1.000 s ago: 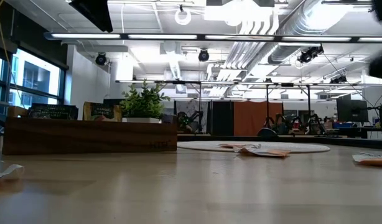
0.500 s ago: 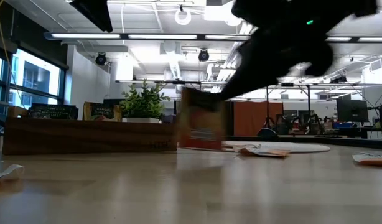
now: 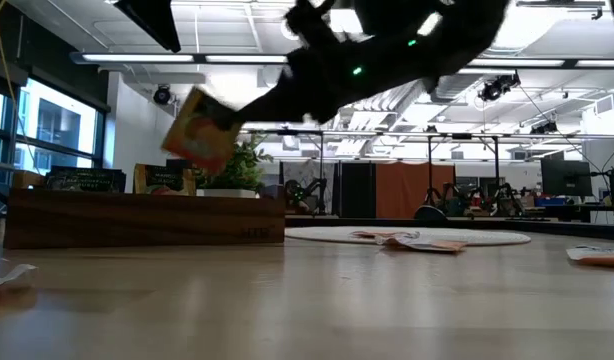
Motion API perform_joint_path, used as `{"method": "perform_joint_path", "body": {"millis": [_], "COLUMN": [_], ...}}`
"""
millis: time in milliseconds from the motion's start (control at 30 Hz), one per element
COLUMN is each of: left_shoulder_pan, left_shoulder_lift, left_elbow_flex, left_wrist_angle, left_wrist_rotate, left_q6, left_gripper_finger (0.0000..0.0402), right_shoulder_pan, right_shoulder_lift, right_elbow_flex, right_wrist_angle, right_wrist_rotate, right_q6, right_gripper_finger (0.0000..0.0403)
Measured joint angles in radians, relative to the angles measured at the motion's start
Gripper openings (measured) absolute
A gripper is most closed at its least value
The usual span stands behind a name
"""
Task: Pick & Place Tea
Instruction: Put the yellow tea bag into the middle section of the wooden organizer, then put the orange tea bag into the right section of the wooden organizer
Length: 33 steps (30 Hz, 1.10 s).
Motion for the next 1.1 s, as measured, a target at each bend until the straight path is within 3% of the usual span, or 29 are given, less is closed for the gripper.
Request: {"method": "perform_joint_path", "body": {"millis": [300, 700, 1100], "left_shoulder_pan": [0.000, 0.000, 0.000], "left_shoulder_lift": [0.000, 0.000, 0.000], "left_elbow_flex": [0.000, 0.000, 0.000], "left_wrist_angle": [0.002, 0.002, 0.002], "left_wrist_rotate": [-0.001, 0.005, 0.008], "left_q6": [0.000, 0.000, 0.000], "left_gripper_finger": [0.0147, 0.0147, 0.0147], "right_shoulder_pan": [-0.017, -0.053, -0.050], "right_shoulder_lift": [0.135, 0.173, 0.173], "right_elbow_flex": [0.196, 0.250, 0.250], "right_wrist_angle": [-0.147, -0.253, -0.195], "right_wrist_rotate": [0.039, 0.013, 0.008], "right_q6": [-0.116, -0.130, -0.182], "right_gripper_finger": [0.0000, 0.0004, 0.0106]}}
